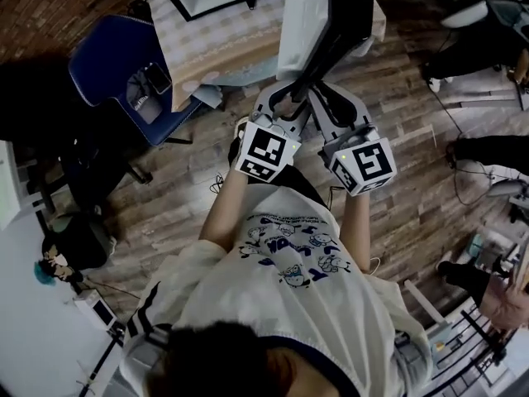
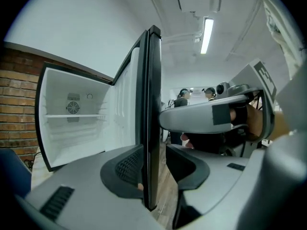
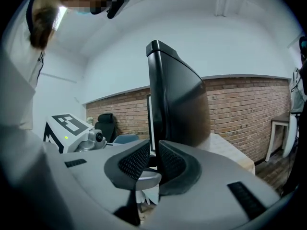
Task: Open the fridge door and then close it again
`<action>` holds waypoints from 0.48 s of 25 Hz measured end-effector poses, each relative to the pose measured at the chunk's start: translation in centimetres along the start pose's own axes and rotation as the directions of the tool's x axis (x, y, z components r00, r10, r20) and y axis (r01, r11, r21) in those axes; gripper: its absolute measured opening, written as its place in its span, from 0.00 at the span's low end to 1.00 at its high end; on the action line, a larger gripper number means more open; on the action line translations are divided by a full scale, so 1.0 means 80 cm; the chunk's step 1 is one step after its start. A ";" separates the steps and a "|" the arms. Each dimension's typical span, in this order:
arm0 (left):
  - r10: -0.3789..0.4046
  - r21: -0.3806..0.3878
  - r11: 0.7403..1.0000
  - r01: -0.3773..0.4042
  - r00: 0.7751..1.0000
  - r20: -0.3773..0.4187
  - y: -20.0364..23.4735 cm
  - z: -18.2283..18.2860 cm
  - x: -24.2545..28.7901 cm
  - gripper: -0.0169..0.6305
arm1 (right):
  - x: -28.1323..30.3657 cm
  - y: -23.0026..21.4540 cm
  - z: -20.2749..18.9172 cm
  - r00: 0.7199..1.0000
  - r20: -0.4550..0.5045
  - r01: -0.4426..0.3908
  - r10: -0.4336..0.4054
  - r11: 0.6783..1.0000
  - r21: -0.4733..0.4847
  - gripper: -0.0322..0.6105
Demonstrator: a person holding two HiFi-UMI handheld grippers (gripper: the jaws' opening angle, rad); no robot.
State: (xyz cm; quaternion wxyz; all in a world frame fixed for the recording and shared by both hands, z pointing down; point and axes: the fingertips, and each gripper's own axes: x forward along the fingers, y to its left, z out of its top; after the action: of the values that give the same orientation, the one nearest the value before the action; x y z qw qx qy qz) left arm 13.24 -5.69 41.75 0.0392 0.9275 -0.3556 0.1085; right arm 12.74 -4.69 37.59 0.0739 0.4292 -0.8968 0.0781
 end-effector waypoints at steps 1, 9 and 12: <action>0.015 -0.006 1.000 -0.015 1.000 0.003 0.007 0.000 -0.004 0.25 | 0.006 0.006 0.000 1.000 -0.005 -0.020 0.020 1.000 -0.010 0.16; 0.122 -0.051 0.991 -0.120 0.992 0.023 0.072 -0.006 -0.039 0.25 | 0.064 0.053 0.010 0.993 -0.030 -0.113 0.112 0.993 -0.037 0.16; 0.141 -0.068 0.988 -0.140 0.990 0.023 0.095 -0.008 -0.050 0.25 | 0.084 0.067 0.014 0.991 -0.041 -0.128 0.126 0.991 -0.046 0.16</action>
State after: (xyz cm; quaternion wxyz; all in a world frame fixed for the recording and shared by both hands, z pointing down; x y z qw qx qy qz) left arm 5.16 -8.60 41.46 0.0571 0.8998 -0.4240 0.0861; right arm 4.32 -6.70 37.46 0.0960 0.3677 -0.9224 0.0689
